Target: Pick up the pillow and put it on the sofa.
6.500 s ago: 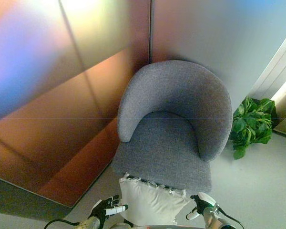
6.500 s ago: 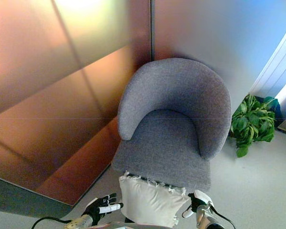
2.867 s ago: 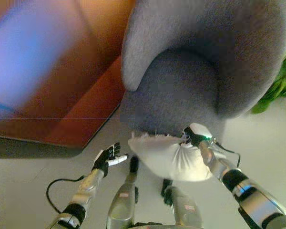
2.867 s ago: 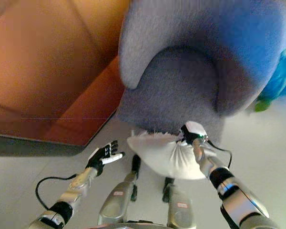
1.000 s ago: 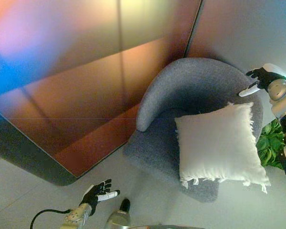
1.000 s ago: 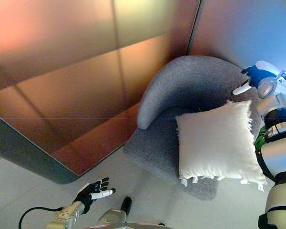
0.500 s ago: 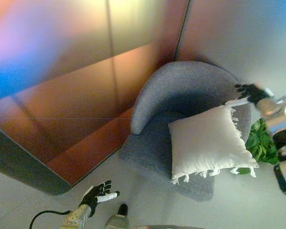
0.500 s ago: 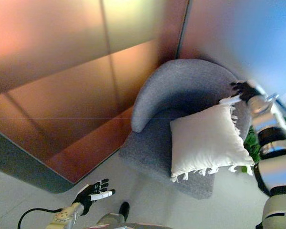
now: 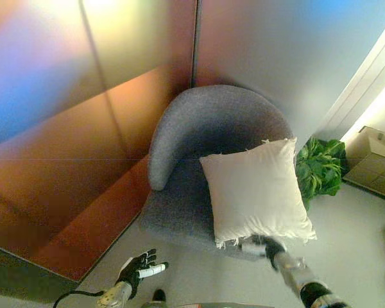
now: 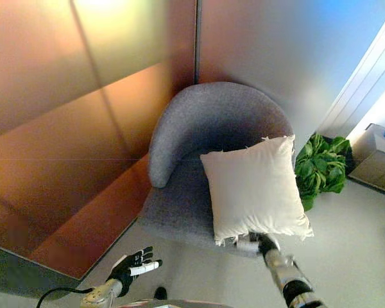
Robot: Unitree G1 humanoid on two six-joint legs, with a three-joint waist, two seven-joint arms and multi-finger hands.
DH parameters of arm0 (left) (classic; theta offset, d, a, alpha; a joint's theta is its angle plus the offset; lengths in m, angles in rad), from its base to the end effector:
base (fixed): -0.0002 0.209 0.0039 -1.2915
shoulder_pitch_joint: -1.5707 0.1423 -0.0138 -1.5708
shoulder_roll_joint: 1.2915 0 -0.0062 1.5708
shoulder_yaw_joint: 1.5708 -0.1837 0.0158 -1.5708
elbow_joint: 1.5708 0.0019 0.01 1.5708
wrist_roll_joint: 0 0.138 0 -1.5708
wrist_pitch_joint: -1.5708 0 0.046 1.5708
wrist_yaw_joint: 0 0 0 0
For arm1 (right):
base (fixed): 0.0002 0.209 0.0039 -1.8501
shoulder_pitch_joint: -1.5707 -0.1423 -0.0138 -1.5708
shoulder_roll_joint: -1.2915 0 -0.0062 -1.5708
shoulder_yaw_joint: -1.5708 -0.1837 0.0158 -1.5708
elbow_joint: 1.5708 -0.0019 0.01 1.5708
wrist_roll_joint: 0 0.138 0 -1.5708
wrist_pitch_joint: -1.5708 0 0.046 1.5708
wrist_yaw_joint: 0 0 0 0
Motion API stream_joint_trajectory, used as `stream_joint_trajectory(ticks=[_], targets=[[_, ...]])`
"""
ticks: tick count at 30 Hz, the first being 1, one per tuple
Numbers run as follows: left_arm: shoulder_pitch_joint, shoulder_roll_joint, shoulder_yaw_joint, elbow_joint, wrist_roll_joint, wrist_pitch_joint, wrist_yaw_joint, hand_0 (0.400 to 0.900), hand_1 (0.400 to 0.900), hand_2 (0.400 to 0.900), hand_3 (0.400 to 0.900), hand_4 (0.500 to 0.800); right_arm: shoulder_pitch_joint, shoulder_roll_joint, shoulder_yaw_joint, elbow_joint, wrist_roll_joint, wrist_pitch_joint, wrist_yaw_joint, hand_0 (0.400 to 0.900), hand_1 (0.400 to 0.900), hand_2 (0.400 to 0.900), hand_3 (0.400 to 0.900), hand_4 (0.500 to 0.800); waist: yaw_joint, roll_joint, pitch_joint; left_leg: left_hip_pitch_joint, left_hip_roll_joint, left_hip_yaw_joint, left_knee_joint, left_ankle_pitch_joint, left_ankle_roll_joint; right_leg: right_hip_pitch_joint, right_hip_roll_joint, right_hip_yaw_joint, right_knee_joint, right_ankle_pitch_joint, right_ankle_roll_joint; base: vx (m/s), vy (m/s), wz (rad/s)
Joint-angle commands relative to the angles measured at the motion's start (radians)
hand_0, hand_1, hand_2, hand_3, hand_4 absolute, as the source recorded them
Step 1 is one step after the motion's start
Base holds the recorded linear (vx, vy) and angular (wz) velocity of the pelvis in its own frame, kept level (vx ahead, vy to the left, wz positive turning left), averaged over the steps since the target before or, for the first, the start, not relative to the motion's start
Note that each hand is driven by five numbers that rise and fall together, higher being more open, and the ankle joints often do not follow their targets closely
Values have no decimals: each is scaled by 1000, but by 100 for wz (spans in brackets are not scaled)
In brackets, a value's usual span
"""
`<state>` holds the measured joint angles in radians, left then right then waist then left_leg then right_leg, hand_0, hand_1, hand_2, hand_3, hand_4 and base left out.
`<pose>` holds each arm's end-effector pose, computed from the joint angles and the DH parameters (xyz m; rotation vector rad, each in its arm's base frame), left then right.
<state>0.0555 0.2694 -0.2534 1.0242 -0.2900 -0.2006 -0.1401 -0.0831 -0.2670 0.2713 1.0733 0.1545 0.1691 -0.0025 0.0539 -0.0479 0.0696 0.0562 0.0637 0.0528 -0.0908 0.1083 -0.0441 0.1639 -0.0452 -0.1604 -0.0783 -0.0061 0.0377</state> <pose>0.0916 0.2164 -0.1032 0.0469 0.9019 -0.0719 0.1188 -0.2154 -0.1022 -0.2648 1.1817 0.0028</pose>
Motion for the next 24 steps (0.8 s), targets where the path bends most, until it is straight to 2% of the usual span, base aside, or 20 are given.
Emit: stream_joint_trajectory(ticks=[1, 12, 24], targets=[[-93, -9, -18, 62, -10, -85, 0, 900, 900, 900, 900, 800, -22, -1, 28, 79, 3, -22, 18, 900, 900, 900, 900, 800, -3, 12, -6, 54, -5, 4, 4, -118, -16, -41, -23, -4, 69, -26, 57, -60, 49, 0], [-93, -19, -4, 124, -11, -134, -16, 900, 900, 900, 900, 800, 4, 18, -19, 202, -56, 9, 37, 900, 900, 900, 900, 800, -20, 28, -30, 73, -27, -1, 4, -132, 0, -36, -21, 20, 69, -27, 60, -47, 40, -9], [-101, -19, 9, 154, -20, -131, -31, 900, 900, 900, 900, 800, 2, 17, -27, 233, -77, 8, 49, 900, 900, 900, 900, 800, -23, 32, -42, 80, -38, -5, 9, -142, 13, -36, -18, 37, 74, -30, 61, -12, 12, -5]])
